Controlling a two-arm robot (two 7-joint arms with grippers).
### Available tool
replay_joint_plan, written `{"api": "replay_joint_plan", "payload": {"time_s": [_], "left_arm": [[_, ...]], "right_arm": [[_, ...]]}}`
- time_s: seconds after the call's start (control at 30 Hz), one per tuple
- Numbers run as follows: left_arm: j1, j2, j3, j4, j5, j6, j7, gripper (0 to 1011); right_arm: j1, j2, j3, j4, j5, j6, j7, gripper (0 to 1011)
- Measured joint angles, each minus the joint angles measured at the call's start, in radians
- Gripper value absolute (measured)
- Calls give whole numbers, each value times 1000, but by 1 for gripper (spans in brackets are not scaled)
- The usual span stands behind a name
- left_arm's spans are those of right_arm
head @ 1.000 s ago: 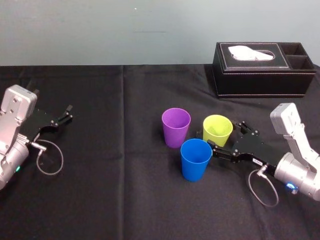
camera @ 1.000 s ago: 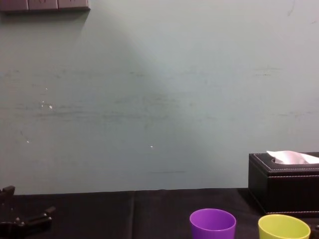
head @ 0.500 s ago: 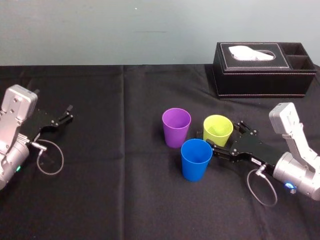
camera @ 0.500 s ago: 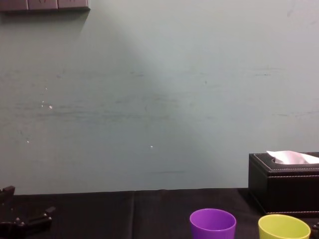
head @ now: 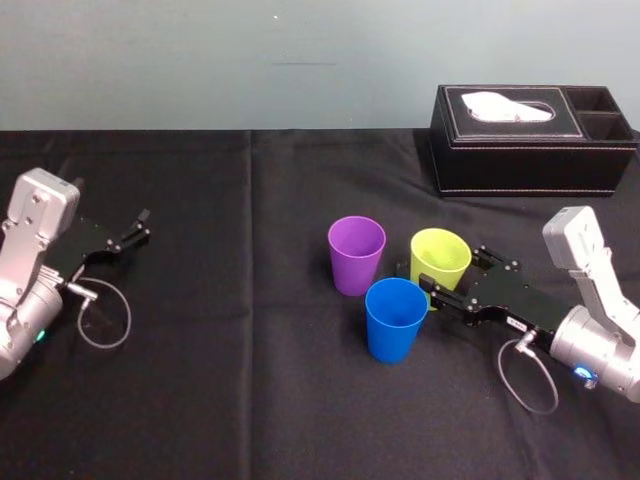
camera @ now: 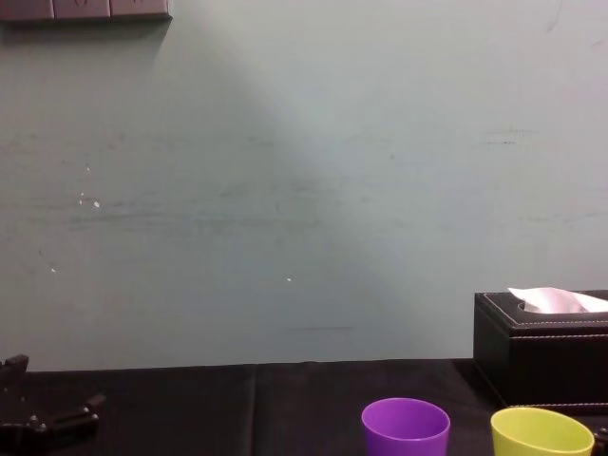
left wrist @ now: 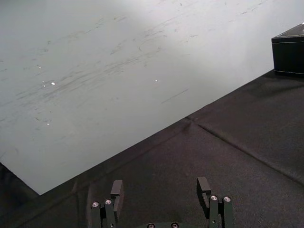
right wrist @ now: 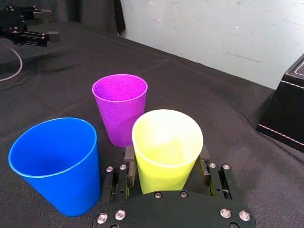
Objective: Stack the three plastic cups sequentially using one hand.
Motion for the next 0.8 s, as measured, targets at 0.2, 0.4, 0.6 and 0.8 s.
{"api": "replay_joint_plan", "payload": {"time_s": [0.2, 0.4, 0.6, 0.8], "left_arm": [[0, 0, 0, 0, 0, 0, 0, 1011], [0, 0, 0, 0, 0, 0, 0, 1012], [0, 0, 0, 0, 0, 0, 0, 1011], [0, 0, 0, 0, 0, 0, 0, 1011]], "right_arm": [[0, 0, 0, 0, 0, 0, 0, 726], [0, 0, 0, 0, 1, 0, -1, 724], [-13, 3, 7, -23, -4, -1, -18, 724], [-67, 15, 47, -134, -21, 10, -82, 726]]}}
